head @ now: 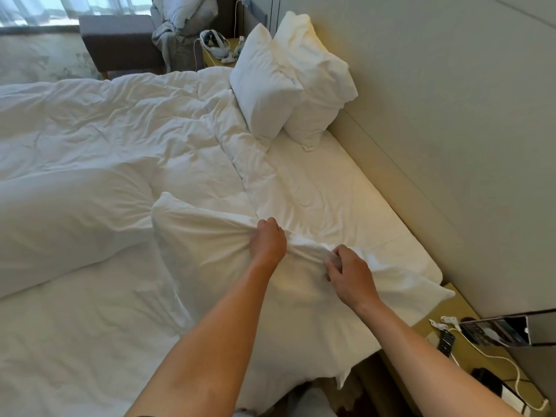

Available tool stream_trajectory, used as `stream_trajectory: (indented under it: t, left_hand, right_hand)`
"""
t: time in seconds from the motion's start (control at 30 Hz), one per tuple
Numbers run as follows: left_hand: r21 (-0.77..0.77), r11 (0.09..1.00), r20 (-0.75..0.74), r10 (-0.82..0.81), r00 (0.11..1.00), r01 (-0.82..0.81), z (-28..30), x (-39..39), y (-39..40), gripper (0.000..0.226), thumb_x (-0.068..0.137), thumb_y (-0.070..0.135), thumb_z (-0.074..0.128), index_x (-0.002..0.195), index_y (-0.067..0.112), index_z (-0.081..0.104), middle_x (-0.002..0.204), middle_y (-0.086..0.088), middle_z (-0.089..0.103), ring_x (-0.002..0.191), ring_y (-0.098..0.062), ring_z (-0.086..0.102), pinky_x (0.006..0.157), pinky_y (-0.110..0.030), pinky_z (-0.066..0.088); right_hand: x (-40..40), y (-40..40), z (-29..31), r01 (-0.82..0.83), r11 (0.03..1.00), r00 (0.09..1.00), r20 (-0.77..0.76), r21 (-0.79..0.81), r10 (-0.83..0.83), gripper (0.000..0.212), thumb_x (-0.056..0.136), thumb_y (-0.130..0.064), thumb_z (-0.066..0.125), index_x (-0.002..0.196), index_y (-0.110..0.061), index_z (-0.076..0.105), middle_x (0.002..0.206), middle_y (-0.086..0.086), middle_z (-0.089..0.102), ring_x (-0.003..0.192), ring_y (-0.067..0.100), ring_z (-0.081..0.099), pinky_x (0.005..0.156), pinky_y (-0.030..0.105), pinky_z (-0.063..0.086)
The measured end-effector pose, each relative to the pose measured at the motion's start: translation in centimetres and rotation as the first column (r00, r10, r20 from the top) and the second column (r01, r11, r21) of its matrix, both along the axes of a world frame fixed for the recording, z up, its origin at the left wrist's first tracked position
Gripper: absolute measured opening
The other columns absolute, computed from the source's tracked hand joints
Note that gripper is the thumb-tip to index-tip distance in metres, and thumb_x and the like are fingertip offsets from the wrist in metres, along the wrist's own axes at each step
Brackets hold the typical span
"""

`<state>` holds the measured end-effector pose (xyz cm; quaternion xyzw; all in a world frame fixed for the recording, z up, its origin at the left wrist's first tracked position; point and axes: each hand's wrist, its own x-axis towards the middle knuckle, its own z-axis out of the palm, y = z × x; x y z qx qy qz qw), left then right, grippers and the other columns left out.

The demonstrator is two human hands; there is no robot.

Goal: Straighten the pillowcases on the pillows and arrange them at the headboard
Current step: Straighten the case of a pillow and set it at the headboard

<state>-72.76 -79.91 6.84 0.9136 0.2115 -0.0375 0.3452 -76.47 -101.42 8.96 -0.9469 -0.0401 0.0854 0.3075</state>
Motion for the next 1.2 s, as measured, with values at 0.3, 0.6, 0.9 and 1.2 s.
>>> stream_trajectory:
  t: [0.3, 0.6, 0.9, 1.2]
  left_hand:
    - [0.24, 0.885, -0.248, -0.342, 0.907, 0.399, 0.0, 0.5, 4.6, 0.043, 0.093, 0.03, 0.052, 0.135, 0.022, 0.05, 0.128, -0.008, 0.05, 0.105, -0.034, 0.062, 0.088, -0.048, 0.055]
    - [0.395, 0.751, -0.403, -0.375, 0.835, 0.528, 0.5, 0.4, 8.3, 0.023, 0.098, 0.024, 0.046, 0.106, 0.013, 0.065, 0.114, -0.008, 0.061, 0.107, -0.03, 0.062, 0.081, -0.038, 0.05]
    - [0.399, 0.78, -0.318, -0.376, 0.87, 0.483, 0.9, -1.4, 10.5, 0.016, 0.098, 0.029, 0.051, 0.105, 0.019, 0.06, 0.109, -0.003, 0.059, 0.095, -0.03, 0.064, 0.079, -0.043, 0.053]
    - [0.291, 0.865, -0.198, -0.363, 0.911, 0.408, 1.9, -2.8, 13.1, 0.02, 0.086, 0.025, 0.061, 0.073, 0.019, 0.047, 0.078, 0.002, 0.058, 0.073, -0.022, 0.055, 0.057, -0.033, 0.038]
  right_hand:
    - [3.3, -3.5, -1.5, -0.227, 0.908, 0.974, -0.074, -0.352, 0.214, 0.019, 0.095, -0.026, 0.055, 0.079, -0.026, 0.046, 0.076, -0.008, 0.049, 0.072, 0.025, 0.049, 0.091, 0.043, 0.046]
    - [2.5, -5.7, -4.0, -0.167, 0.973, 0.986, -0.013, -0.159, 0.167, 0.021, 0.105, -0.043, 0.045, 0.094, -0.027, 0.038, 0.084, -0.006, 0.052, 0.071, 0.026, 0.057, 0.063, 0.041, 0.046]
    - [0.9, -5.8, -4.6, -0.064, 0.995, 0.998, -0.004, -0.071, 0.064, 0.019, 0.102, -0.024, 0.054, 0.084, -0.02, 0.052, 0.08, -0.007, 0.056, 0.07, 0.023, 0.058, 0.067, 0.04, 0.044]
    - [0.0, -4.7, -1.8, 0.012, 0.987, 0.995, 0.097, 0.16, -0.028, 0.029, 0.103, -0.019, 0.056, 0.079, -0.031, 0.046, 0.064, -0.005, 0.059, 0.057, 0.013, 0.058, 0.054, 0.033, 0.044]
